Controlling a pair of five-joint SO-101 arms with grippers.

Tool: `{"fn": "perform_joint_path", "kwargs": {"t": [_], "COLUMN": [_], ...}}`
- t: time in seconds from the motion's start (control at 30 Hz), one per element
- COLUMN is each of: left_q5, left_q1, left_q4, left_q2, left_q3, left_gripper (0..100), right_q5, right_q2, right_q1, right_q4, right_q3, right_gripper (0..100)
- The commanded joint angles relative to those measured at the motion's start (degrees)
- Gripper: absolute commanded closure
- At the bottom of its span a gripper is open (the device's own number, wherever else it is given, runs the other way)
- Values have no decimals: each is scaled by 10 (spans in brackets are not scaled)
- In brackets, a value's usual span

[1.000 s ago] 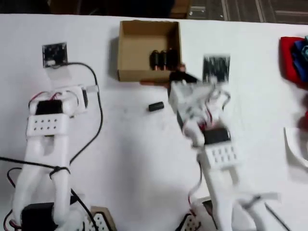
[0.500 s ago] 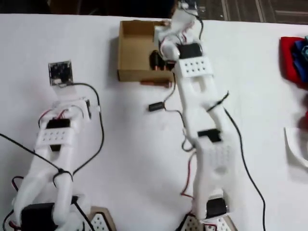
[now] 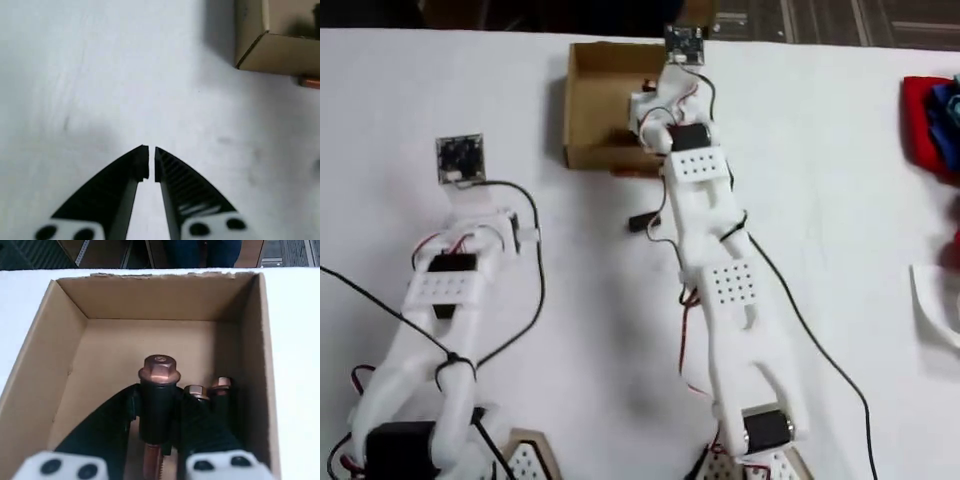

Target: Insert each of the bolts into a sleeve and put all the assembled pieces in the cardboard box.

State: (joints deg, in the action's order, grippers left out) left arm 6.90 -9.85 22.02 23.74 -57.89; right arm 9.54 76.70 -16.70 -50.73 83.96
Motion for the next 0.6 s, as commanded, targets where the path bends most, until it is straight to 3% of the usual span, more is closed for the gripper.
{"fn": "perform_joint_path", "kwargs": {"t": [0.0, 0.57], "left_q5": [-4, -4], "left_q1": [6, 4], "left_q4": [-6, -6], "left_q2": [2, 2], "left_q3": [2, 1], "left_gripper": [954, 954], "right_q5": [-4, -3], "right_q2": [-11, -9], "right_q1": [-10, -64], "right_q4": [7, 30], "right_q3": [40, 19], "right_gripper": [978, 978]}}
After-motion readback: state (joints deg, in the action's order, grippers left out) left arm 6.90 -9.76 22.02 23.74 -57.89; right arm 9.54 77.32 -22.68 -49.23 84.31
